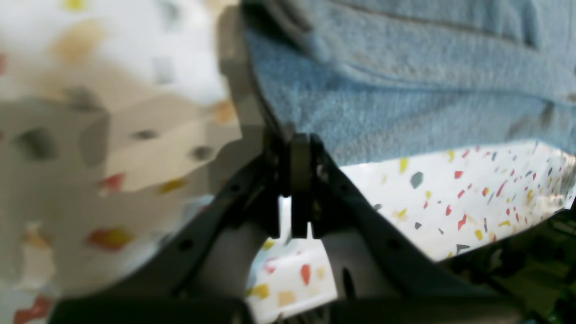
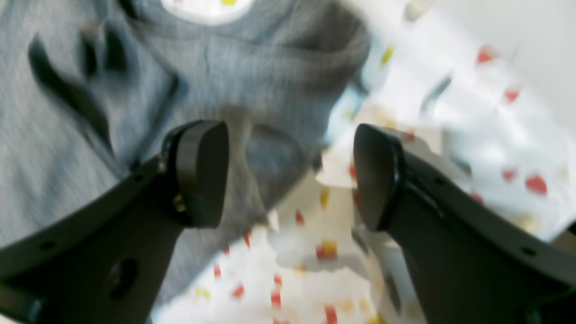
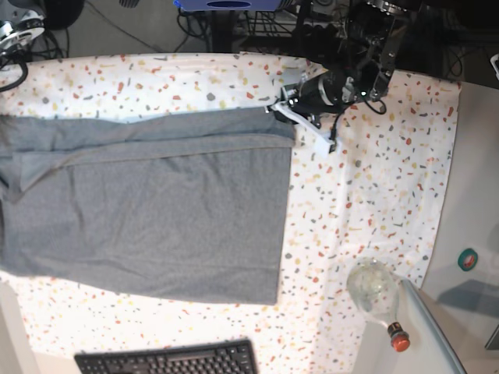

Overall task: Layout the t-shirt on the table in an organized manner, then fold the t-shirt properly
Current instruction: 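Grasp the folded shirt edge with the left gripper, then lift the shirt with both grippers and swing it across the cloth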

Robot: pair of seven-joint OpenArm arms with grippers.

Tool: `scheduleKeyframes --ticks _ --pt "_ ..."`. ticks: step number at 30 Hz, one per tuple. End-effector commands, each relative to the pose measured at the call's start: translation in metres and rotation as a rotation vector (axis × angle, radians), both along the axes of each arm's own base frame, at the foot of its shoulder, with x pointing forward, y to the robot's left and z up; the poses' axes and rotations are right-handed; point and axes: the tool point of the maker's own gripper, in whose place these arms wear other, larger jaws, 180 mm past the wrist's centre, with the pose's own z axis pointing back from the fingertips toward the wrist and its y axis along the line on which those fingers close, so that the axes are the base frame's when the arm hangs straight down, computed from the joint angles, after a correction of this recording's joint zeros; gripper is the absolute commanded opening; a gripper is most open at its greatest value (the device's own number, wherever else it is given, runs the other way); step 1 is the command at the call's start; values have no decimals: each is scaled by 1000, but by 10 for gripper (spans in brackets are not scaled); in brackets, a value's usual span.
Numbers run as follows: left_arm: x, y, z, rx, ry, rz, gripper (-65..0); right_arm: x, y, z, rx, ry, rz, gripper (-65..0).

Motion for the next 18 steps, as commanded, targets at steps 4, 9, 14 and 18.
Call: scheduleKeyframes --ticks 4,9,14,18 --pt "7 18 4 24 -1 34 -650 9 -15 6 -6 -45 -23 -239" --pt "6 18 4 24 -1 32 -650 11 -10 -7 9 -74 -50 -242" --pt "7 18 4 24 -1 34 -650 12 -10 -12 -8 -109 -79 -399" --pt "7 19 4 25 -3 33 -650 13 -10 -12 -8 -110 -77 -648"
